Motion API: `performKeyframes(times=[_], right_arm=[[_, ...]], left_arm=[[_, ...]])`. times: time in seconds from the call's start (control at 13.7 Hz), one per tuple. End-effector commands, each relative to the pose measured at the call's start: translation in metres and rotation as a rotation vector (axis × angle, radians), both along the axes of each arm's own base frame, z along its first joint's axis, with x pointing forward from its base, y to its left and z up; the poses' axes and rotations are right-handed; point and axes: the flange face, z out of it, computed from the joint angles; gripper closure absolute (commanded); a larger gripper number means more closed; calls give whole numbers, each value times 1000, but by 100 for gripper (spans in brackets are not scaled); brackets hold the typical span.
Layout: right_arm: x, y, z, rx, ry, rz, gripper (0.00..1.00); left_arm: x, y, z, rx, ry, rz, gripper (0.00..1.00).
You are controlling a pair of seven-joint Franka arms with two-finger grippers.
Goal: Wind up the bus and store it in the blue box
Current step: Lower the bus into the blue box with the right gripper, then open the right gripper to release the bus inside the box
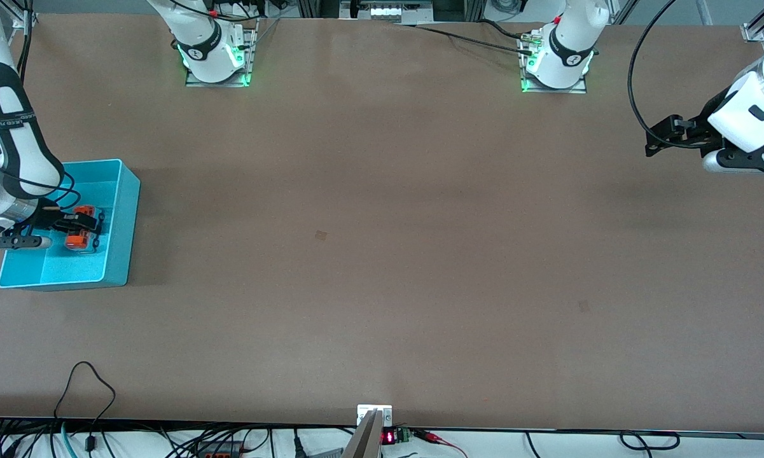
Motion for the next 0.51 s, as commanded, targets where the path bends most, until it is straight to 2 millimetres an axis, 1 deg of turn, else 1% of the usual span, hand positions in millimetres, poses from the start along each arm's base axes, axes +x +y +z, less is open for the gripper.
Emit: performKeyframes(times=[0.0, 0.07, 0.22, 0.36, 0.44], right_arm=[[11, 2, 38, -23, -33, 7, 0], [18, 7, 59, -26, -48, 18, 0], [33, 21, 109, -30, -78, 50, 0], [39, 25, 163, -31, -105, 69, 0], [41, 33, 188, -20, -103, 82, 0]], left_arm=[[4, 1, 6, -8, -1, -8, 0], [4, 2, 5, -8, 1, -7, 0], [4, 2, 4, -8, 2, -7, 0], [4, 2, 4, -10, 2, -7, 0], [4, 2, 4, -10, 2, -7, 0]])
